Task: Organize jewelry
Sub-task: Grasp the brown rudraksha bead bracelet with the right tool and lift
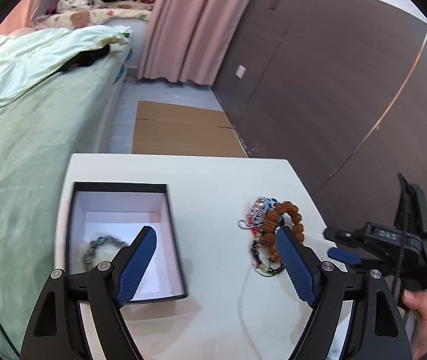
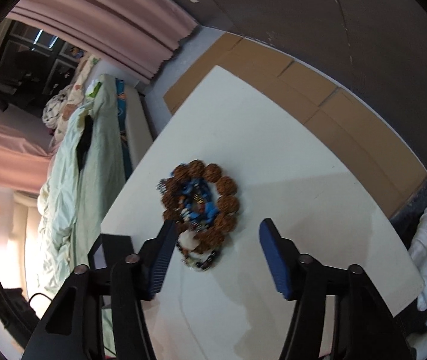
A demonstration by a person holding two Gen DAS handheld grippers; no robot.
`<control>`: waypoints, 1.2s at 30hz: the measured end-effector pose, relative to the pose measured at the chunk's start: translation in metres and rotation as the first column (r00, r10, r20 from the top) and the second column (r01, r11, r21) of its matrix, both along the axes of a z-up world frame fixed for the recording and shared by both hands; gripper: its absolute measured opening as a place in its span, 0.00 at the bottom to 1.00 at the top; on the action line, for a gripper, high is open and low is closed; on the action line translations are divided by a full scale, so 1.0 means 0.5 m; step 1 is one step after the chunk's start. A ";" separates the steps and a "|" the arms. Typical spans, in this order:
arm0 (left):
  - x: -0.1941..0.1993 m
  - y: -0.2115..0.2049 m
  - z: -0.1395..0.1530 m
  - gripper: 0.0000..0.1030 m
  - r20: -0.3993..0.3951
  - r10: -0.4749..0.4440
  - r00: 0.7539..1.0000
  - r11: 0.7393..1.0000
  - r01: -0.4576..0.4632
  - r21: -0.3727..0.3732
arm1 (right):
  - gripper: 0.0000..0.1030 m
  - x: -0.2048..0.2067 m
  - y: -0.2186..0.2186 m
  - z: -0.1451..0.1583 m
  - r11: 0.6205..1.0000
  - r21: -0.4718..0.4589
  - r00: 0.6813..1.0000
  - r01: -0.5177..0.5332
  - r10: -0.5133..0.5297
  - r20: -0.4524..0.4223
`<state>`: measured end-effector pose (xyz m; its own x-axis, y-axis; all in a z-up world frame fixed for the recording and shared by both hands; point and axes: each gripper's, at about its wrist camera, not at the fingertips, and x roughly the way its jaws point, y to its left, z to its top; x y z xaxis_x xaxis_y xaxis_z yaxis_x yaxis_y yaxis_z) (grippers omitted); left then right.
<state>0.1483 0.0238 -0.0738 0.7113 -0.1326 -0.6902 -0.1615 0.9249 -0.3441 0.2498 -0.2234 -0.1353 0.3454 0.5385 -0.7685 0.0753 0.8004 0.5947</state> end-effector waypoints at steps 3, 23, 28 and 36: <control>0.021 -0.012 -0.007 0.80 -0.006 -0.025 1.000 1.000 0.025 -0.006 | 0.49 0.025 0.003 -0.009 1.000 -0.031 1.000 -0.001 0.001 -0.005; 0.108 -0.026 -0.047 0.93 -0.034 -0.070 0.997 0.991 0.065 -0.114 | 0.19 0.108 0.070 -0.049 0.985 -0.160 0.997 -0.059 0.052 -0.049; 0.102 -0.038 -0.046 0.93 -0.015 -0.087 0.996 0.990 0.084 -0.112 | 0.19 0.093 0.013 -0.036 1.000 0.010 0.999 0.012 -0.012 -0.048; 0.101 -0.052 -0.058 0.75 -0.008 -0.099 0.995 0.988 0.098 -0.116 | 0.19 0.061 -0.019 0.030 0.974 0.226 0.997 -0.029 0.011 0.082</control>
